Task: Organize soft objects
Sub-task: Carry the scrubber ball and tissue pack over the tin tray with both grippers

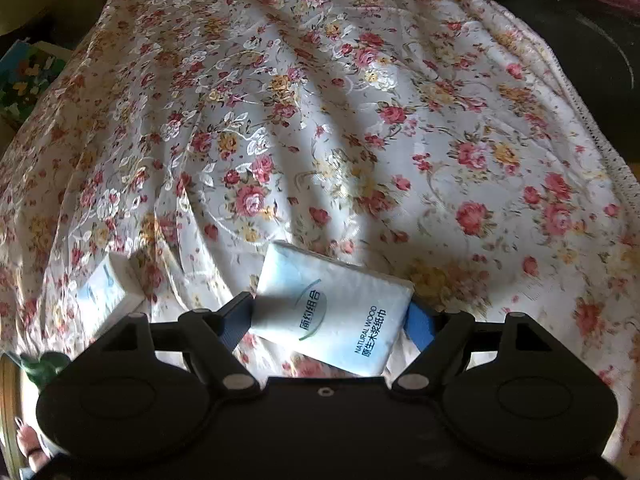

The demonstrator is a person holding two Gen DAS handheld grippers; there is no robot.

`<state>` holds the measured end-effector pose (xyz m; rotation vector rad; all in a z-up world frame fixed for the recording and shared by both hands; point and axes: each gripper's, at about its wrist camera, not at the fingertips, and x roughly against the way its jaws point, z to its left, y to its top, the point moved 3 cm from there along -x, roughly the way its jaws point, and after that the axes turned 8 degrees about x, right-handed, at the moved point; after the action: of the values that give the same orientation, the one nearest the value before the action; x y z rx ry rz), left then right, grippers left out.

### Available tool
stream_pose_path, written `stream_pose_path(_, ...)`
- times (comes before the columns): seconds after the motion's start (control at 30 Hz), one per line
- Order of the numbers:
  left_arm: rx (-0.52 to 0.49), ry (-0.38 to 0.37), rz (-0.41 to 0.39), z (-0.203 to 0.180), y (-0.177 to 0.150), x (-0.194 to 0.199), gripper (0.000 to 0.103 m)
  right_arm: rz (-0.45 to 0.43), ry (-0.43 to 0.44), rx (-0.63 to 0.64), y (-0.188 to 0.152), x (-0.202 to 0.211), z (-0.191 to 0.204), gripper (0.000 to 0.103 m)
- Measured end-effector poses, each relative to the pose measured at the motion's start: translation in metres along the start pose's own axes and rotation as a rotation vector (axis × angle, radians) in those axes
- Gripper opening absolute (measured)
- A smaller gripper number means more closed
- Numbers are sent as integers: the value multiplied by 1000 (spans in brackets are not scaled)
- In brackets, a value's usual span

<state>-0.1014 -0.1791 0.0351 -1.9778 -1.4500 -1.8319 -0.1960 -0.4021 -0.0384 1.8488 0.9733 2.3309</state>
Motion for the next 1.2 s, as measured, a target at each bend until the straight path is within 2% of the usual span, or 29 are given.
stream_pose_path(0.23, -72, -62, 76, -1, -41, 14, 49, 6, 11, 1, -47, 28, -20, 78)
stream_pose_path(0.33, -91, -83, 110, 1, -54, 17, 49, -11, 58, -8, -59, 43, -20, 78)
stream_pose_path(0.47, -114, -77, 133, 6, -67, 19, 49, -42, 37, 51, -78, 63, -8, 78)
stream_pose_path(0.57, -121, -75, 137, 12, -77, 25, 49, -35, 36, 87, -95, 74, -4, 79)
stream_pose_path(0.8, -105, -51, 157, 35, -91, 31, 49, -13, 55, 212, -135, 97, 5, 79)
stream_pose_path(0.97, -63, -28, 165, 57, -93, 32, 49, -64, 2, 359, -155, 111, 23, 79)
stream_pose_path(1.2, 17, 12, 146, 88, -84, 39, 49, -36, 82, 518, -176, 118, 51, 79)
